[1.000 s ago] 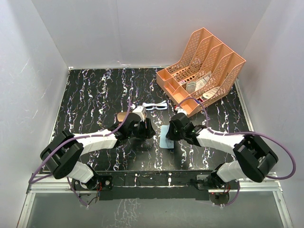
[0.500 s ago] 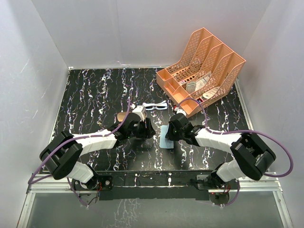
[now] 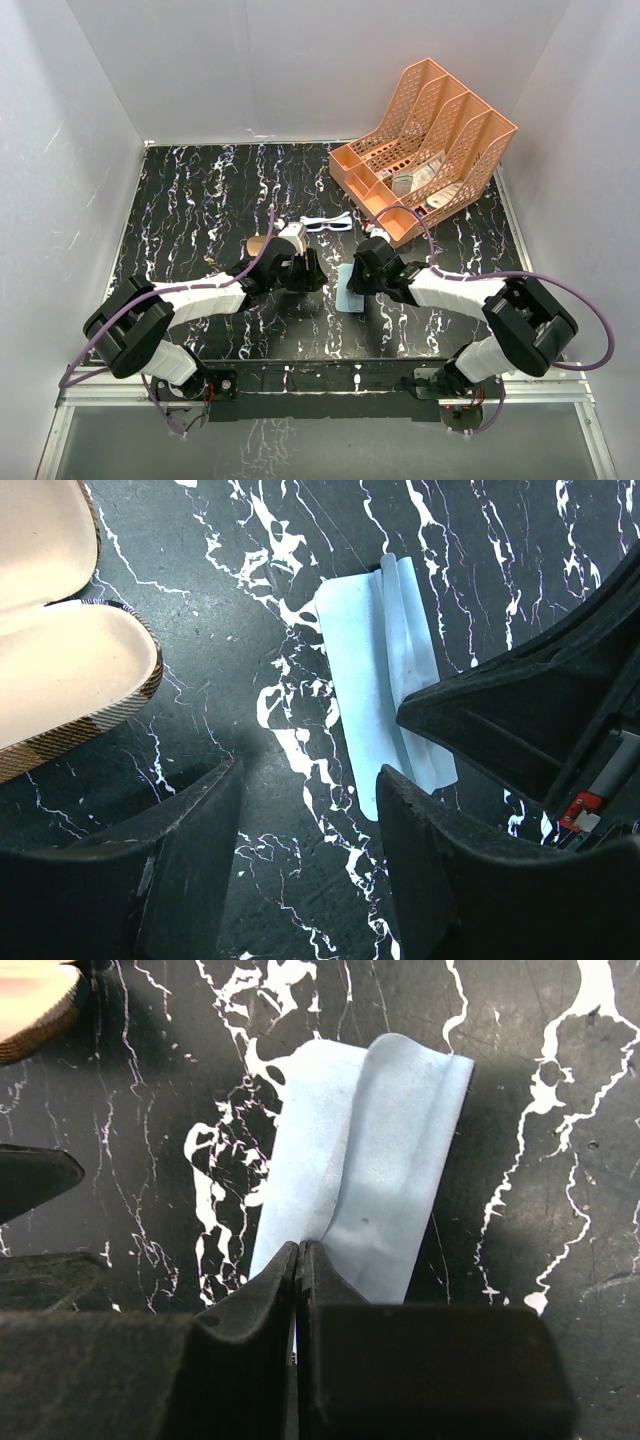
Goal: Organize the sunglasses
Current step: Fold the glasses cleaning cloth at the center of the board.
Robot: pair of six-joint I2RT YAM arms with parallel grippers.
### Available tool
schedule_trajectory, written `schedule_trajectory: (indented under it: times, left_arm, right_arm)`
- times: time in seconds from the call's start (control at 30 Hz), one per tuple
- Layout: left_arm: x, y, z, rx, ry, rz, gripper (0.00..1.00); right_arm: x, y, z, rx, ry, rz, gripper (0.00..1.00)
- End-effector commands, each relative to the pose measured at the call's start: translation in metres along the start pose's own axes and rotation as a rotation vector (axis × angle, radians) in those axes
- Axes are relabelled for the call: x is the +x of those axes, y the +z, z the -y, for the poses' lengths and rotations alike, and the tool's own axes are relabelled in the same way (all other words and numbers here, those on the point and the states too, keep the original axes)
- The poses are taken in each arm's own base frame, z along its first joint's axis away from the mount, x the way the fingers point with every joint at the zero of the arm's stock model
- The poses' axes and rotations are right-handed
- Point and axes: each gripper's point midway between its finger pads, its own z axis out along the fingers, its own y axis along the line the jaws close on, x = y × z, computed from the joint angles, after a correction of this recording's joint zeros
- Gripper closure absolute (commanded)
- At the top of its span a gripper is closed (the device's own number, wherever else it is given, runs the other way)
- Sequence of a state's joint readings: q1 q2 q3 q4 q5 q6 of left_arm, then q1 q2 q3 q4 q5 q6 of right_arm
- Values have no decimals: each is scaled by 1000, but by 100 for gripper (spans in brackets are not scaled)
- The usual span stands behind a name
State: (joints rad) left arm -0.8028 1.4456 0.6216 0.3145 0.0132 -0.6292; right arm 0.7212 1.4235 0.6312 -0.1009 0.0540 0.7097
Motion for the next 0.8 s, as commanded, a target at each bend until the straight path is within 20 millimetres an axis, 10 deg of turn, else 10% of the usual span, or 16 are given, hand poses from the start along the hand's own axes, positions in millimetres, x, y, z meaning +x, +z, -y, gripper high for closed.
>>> schedule_trajectory:
  times: [0.0, 0.77]
  left_arm:
    - [-10, -6, 10, 28, 1, 36, 46]
    - [-11, -5, 11, 30, 0, 37, 46]
  right_arm:
    - [-31, -1, -25, -55, 4, 85, 100]
    - [-14, 3, -23, -64, -10, 42, 100]
